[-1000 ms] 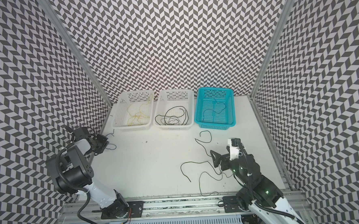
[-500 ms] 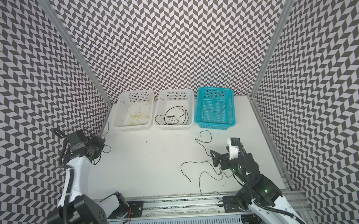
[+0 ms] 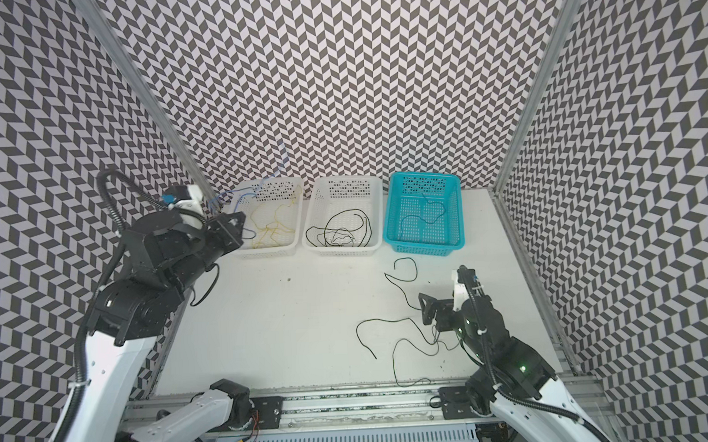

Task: Untangle the cables
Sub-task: 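Lift the blue wire with the left gripper and carry it over the teal basket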

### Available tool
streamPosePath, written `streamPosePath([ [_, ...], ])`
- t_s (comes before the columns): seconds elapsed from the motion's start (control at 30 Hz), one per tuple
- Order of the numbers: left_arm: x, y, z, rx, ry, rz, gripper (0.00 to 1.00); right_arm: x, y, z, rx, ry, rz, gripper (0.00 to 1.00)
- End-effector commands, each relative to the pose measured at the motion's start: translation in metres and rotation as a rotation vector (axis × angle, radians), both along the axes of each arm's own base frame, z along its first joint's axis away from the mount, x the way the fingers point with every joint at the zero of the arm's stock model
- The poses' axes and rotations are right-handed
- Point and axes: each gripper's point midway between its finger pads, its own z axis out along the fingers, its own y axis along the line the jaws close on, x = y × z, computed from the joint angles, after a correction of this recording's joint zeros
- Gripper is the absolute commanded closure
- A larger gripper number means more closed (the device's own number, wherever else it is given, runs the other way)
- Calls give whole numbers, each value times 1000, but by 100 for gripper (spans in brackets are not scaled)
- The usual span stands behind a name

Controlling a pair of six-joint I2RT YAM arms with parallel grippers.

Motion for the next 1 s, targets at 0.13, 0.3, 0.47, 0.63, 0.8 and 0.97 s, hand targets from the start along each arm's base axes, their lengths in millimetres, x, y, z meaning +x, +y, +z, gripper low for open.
streamPosePath([
  [0.13, 69, -112, -7, 154, 33, -220, 100, -10, -16, 18, 63, -23, -71, 0],
  [0.3, 115, -209, -23, 203, 47, -385, 100, -18, -25, 23, 63, -32, -91, 1],
  [0.47, 158, -278, -85, 130, 120, -513, 100, -25, -34, 26, 58, -33, -112, 1],
  [0.63, 180, -317, -145, 48, 184, -580, 100, -29, -34, 29, 72, -32, -104, 1],
  [0.8, 190, -353, -192, -24, 229, -644, 100, -31, -34, 31, 54, -27, -94, 1],
  [0.97, 204, -360, -219, -46, 255, -613, 93, -33, -36, 32, 52, -32, -93, 1],
])
